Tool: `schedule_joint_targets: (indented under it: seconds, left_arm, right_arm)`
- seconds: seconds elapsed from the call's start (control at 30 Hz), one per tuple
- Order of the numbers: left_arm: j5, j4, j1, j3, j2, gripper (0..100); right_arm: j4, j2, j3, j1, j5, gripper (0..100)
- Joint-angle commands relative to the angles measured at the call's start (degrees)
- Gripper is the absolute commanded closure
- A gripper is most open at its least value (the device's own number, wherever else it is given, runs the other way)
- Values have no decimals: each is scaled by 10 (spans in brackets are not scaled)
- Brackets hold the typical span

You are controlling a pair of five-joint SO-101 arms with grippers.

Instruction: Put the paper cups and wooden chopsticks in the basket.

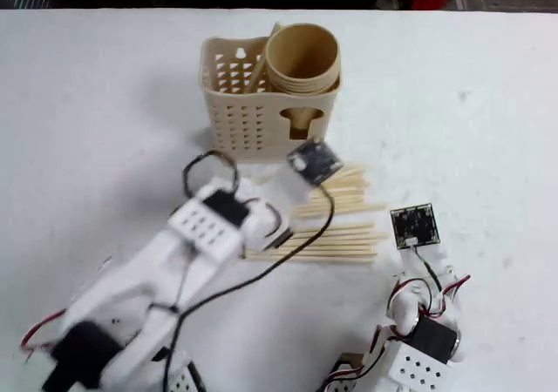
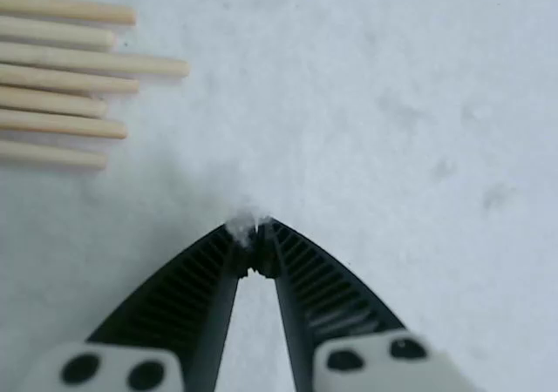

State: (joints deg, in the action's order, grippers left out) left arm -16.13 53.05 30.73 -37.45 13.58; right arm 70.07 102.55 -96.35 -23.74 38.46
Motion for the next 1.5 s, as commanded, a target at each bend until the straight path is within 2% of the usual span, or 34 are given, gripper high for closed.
schedule_joint_targets:
  seconds: [0.0, 0.1, 0.33, 0.77, 0.9, 1.3, 1.47]
  left_arm:
    - [-46, 21, 26, 115, -84, 866]
    - [-76, 54, 15, 170, -162, 866]
    - [-107, 55, -8, 222, -285, 866]
    - [-109, 76, -7, 219, -313, 864]
    - [-134, 80, -7, 218, -313, 862]
    - [-124, 83, -7, 210, -318, 866]
    - [-124, 98, -22, 207, -313, 962]
  right_arm:
    - [-7, 5, -4, -3, 2, 981]
    - [-7, 5, -4, -3, 2, 981]
    - [-7, 5, -4, -3, 1, 981]
    - [-7, 5, -4, -3, 1, 981]
    - [-7, 5, -4, -3, 1, 981]
    - [-7, 5, -4, -3, 1, 981]
    - [-7, 5, -4, -3, 0, 981]
